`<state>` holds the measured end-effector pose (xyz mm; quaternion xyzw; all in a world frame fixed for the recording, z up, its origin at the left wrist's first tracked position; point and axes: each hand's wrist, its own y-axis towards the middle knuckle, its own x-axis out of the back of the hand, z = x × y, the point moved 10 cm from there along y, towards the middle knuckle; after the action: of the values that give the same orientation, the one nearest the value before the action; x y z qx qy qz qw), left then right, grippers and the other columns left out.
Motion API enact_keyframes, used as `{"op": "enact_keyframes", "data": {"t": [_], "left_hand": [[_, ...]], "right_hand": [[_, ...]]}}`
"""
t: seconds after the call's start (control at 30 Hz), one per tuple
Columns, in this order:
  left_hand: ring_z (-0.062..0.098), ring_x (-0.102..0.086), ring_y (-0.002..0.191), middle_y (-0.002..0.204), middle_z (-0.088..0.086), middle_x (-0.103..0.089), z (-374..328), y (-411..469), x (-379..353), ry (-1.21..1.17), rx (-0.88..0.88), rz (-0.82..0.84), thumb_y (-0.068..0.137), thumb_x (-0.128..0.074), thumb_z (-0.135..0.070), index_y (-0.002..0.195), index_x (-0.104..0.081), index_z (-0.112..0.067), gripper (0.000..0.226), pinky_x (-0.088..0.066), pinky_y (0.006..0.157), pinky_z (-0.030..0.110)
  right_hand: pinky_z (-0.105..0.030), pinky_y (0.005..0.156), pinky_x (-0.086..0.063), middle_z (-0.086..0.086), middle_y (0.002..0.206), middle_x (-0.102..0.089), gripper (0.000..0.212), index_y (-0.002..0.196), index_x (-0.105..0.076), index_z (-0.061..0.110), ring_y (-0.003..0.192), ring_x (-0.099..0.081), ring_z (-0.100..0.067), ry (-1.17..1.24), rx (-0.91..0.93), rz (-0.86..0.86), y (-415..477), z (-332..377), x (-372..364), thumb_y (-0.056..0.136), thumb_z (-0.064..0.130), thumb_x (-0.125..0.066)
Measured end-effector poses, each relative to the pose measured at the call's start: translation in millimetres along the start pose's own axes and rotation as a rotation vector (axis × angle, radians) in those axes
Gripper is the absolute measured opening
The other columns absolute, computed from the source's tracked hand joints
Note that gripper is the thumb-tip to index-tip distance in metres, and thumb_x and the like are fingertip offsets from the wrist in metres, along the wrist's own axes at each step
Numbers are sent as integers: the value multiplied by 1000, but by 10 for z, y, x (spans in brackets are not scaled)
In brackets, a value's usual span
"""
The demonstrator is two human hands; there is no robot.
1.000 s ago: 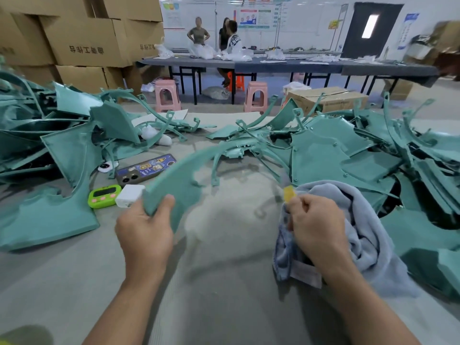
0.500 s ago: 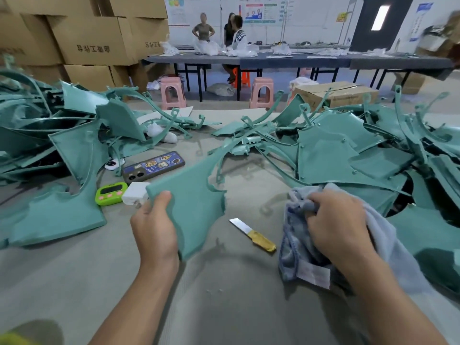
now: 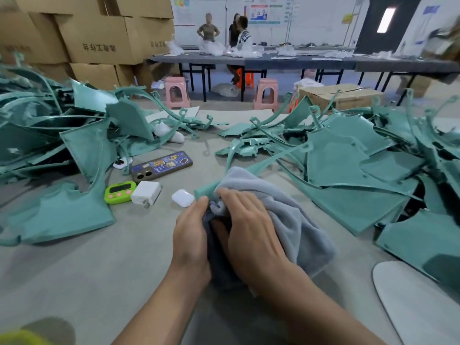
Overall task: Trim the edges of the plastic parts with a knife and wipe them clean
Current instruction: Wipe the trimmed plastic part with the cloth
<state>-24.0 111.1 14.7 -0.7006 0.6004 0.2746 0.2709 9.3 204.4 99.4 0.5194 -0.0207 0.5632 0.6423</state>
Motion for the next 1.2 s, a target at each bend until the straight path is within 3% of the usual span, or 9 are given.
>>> {"op": "enact_keyframes", "data": {"t": [0.07, 0.13, 0.23, 0.37, 0.53, 0.73, 0.93, 1.07, 1.2], "left_hand": [[29, -71, 95, 101, 19, -74, -25, 8, 67, 84, -44, -57, 95, -55, -20, 94, -80, -10, 26, -57, 83, 38], [27, -68, 83, 88, 14, -75, -118, -23, 46, 254, -152, -96, 98, -54, -18, 84, -80, -15, 30, -55, 76, 38], [27, -63, 82, 86, 17, -72, -207, -61, 22, 372, -208, -100, 85, -63, -34, 83, -78, -15, 24, -50, 77, 42], [25, -64, 75, 76, 12, -69, -226, -19, 212, 298, -157, -168, 81, -63, -37, 72, -74, -17, 25, -52, 68, 38], [22, -52, 74, 76, 10, -60, -319, -84, 193, 443, -249, -235, 73, -64, -50, 77, -64, 1, 50, -44, 69, 41], [12, -52, 58, 56, -8, -56, -440, -29, 340, 509, -246, -303, 78, -57, -41, 54, -63, -25, 30, -43, 61, 35], [11, -41, 58, 56, -10, -47, -613, -151, 150, 803, -480, -288, 88, -47, -52, 72, -53, -14, 42, -40, 55, 39], [3, -40, 53, 55, -15, -52, -680, -235, 56, 850, -572, -274, 94, -47, -41, 67, -51, -19, 36, -35, 50, 23], [3, -38, 51, 53, -16, -49, -712, -300, -31, 930, -630, -258, 95, -49, -34, 57, -41, -24, 41, -31, 48, 19]], "right_hand": [[-43, 83, -49, -7, 91, -69, 7, 92, -67, 11, 89, -61, -25, 33, -36, 4, 133, -70, -9, 88, 11, -62], [-40, 69, -44, -3, 77, -63, 11, 76, -59, 12, 76, -57, -23, 69, -140, -63, 286, -243, 65, 87, 8, -57], [-33, 59, -39, 6, 73, -61, 14, 77, -59, 20, 70, -55, -16, 99, -243, -112, 257, -296, 111, 86, 9, -62], [-20, 67, -43, 9, 75, -66, 14, 79, -68, 19, 74, -57, -4, 192, -94, 23, -47, 21, -49, 79, 6, -71], [-20, 65, -39, 6, 78, -68, 12, 87, -69, 16, 72, -56, -7, 222, -245, -30, 284, -315, 9, 92, 6, -63], [-12, 74, -52, 24, 91, -73, 30, 100, -69, 36, 87, -68, 6, 361, -134, 96, -71, 74, -171, 82, 12, -66], [-7, 66, -42, 16, 84, -66, 28, 92, -56, 30, 82, -63, 5, 367, -313, -96, 229, -268, 115, 77, 15, -74], [-30, 83, -36, 17, 98, -58, 28, 106, -48, 40, 95, -55, -12, -106, -392, -27, 115, -398, 122, 85, 58, -55], [-38, 94, -35, 5, 117, -62, 31, 129, -57, 35, 111, -53, -22, -182, -295, 74, 85, -302, -23, 100, 44, -51]]}}
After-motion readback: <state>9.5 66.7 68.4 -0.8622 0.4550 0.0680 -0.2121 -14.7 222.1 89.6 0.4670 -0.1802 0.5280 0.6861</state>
